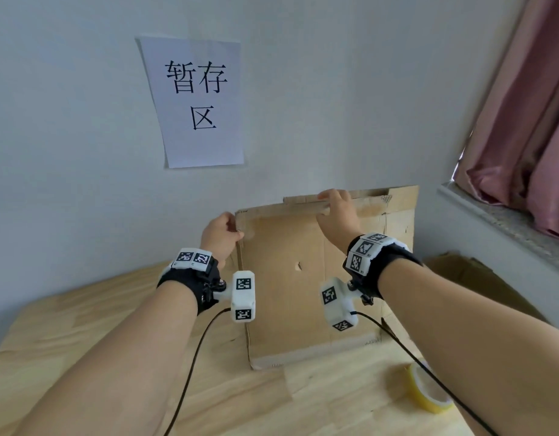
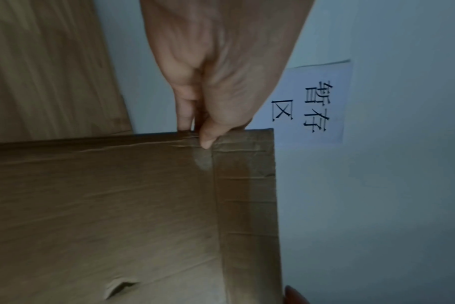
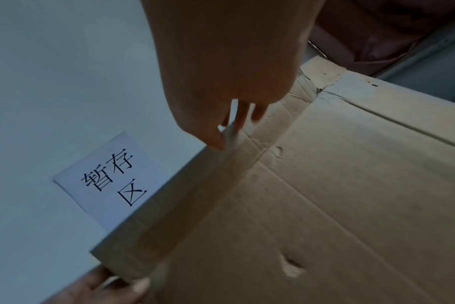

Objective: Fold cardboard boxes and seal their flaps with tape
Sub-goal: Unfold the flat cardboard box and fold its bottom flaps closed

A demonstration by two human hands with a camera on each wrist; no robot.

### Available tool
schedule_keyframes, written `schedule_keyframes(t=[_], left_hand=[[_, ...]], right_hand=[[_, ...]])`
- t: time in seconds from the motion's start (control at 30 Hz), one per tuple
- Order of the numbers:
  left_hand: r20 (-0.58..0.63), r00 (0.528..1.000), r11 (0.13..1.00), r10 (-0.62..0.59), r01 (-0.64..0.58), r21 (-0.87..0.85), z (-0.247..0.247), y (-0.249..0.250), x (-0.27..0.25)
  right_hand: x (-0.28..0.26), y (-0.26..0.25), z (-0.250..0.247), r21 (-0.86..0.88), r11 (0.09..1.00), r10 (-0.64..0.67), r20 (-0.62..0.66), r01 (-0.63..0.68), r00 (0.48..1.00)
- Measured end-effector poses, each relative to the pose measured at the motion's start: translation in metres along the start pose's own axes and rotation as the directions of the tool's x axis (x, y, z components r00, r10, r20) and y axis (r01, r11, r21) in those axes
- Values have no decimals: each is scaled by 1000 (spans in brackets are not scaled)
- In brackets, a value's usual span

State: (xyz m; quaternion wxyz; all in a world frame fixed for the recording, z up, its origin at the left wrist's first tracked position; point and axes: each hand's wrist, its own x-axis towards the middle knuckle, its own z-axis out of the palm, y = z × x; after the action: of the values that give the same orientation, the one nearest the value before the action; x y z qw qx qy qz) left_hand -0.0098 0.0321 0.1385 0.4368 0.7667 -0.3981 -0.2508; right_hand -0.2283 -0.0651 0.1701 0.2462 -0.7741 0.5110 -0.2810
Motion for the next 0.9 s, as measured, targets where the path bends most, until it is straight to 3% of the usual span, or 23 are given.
schedule_keyframes(t=[0.17,0.43,0.57,0.63,0.67,0.7,0.77,0.83,0.9], left_hand=[[-140,985,995,100,-99,15,-14,20,-5],[-194,939,959,283,-275,66,-49,31,0],[-242,951,981,193,-184,58,-50,28,-3],[-268,958,989,104,-72,127,-50,25,-7],[-288,950,980,121,-68,187,-49,24,-11],[-314,927,954,204,-117,274,-49,26,-16],[-306,833,819,461,-267,508,-48,34,-27],[-136,768,629,626,-393,671,-45,44,-35],[73,770,518,634,-493,699,-36,53,-42]], right_hand=[[2,2,-10,-241,970,0,-43,-10,999],[7,-3,-23,-300,953,-81,-96,49,992],[3,-15,-27,-404,907,-137,-11,121,990],[-1,-22,-23,-407,898,-173,32,171,984],[-3,-25,-20,-405,895,-185,49,189,981],[-5,-28,-17,-401,893,-197,57,203,979],[-8,-34,-15,-390,893,-216,65,224,974],[-11,-42,-13,-388,886,-243,77,253,967],[-17,-52,-8,-389,875,-277,87,289,957]])
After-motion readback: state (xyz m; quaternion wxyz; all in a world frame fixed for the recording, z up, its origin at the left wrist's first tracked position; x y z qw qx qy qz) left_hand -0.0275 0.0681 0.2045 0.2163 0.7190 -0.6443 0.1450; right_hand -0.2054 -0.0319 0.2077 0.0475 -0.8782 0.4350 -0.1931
